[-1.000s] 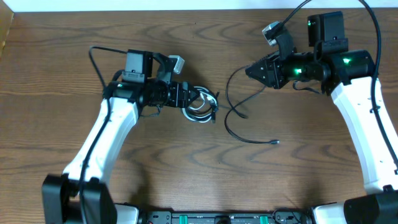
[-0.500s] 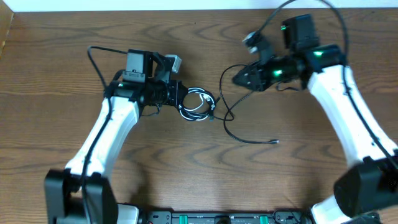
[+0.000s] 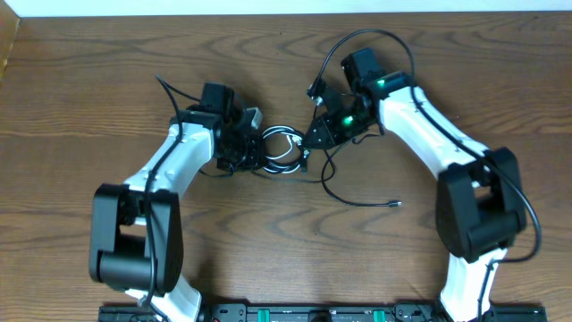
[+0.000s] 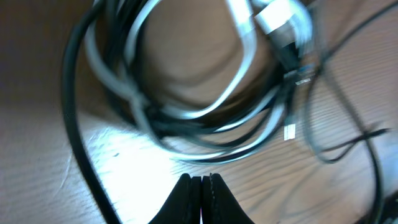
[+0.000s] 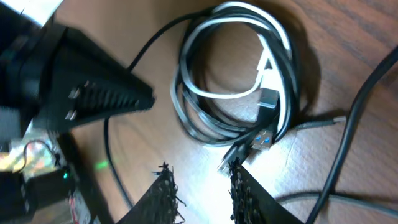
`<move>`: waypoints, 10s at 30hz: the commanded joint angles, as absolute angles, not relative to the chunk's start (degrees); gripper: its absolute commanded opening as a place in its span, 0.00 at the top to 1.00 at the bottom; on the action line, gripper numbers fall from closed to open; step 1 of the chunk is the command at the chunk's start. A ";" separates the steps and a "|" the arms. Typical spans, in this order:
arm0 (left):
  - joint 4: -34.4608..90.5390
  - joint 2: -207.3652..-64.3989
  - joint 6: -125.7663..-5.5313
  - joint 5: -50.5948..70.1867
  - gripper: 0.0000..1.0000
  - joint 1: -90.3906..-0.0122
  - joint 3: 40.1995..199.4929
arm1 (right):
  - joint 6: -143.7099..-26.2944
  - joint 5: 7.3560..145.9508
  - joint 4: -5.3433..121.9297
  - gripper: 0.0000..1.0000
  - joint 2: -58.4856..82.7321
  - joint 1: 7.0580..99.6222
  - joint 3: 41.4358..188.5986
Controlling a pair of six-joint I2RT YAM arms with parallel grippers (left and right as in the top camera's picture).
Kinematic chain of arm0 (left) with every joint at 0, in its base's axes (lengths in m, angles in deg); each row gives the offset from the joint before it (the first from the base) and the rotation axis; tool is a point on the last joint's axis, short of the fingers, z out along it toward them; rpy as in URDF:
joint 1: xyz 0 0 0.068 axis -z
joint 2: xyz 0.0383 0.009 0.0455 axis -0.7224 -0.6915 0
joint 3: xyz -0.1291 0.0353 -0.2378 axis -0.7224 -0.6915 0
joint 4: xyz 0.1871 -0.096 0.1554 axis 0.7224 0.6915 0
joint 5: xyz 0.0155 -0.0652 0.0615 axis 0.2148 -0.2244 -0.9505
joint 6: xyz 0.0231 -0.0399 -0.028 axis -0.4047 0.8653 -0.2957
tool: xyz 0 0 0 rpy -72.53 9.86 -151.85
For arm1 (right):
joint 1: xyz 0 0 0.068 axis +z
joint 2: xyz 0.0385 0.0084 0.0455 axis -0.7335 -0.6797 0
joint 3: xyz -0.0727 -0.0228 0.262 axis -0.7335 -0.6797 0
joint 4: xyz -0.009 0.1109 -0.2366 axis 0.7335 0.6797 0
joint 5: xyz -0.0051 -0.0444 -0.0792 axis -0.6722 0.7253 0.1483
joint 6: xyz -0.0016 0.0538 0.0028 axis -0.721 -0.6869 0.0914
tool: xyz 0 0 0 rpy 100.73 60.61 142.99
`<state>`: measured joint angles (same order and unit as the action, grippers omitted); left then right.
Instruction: Untangle cables
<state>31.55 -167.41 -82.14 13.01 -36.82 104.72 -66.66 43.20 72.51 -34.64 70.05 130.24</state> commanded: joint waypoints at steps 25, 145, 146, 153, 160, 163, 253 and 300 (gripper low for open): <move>24.53 -164.33 -83.01 6.87 0.83 -36.97 108.46 | -72.85 55.44 58.13 0.60 -41.98 73.50 129.83; 24.40 -169.03 -77.13 -2.18 0.65 -41.21 107.72 | -57.90 64.60 51.70 0.70 -39.99 77.57 132.45; 24.51 -168.96 -77.16 -2.05 0.65 -41.52 107.72 | -59.69 64.62 51.88 0.68 -39.99 77.46 133.02; 26.80 -162.97 -77.11 1.12 0.67 -46.61 107.72 | -60.83 64.38 60.05 0.58 -39.95 77.77 141.80; 29.08 -158.19 -68.54 1.21 0.67 -53.26 107.69 | -62.73 61.21 59.38 0.57 -40.45 81.24 143.40; 30.76 -158.45 -68.11 1.18 0.67 -54.20 107.69 | -62.75 61.41 58.81 0.57 -42.20 84.06 143.35; 16.38 -158.54 -45.07 46.08 0.66 -53.02 107.69 | -62.64 -2.44 65.17 0.99 -39.62 66.60 143.40; 8.36 -158.54 -44.76 37.77 0.93 -44.49 107.69 | -76.78 17.98 63.44 0.87 -39.62 65.46 143.40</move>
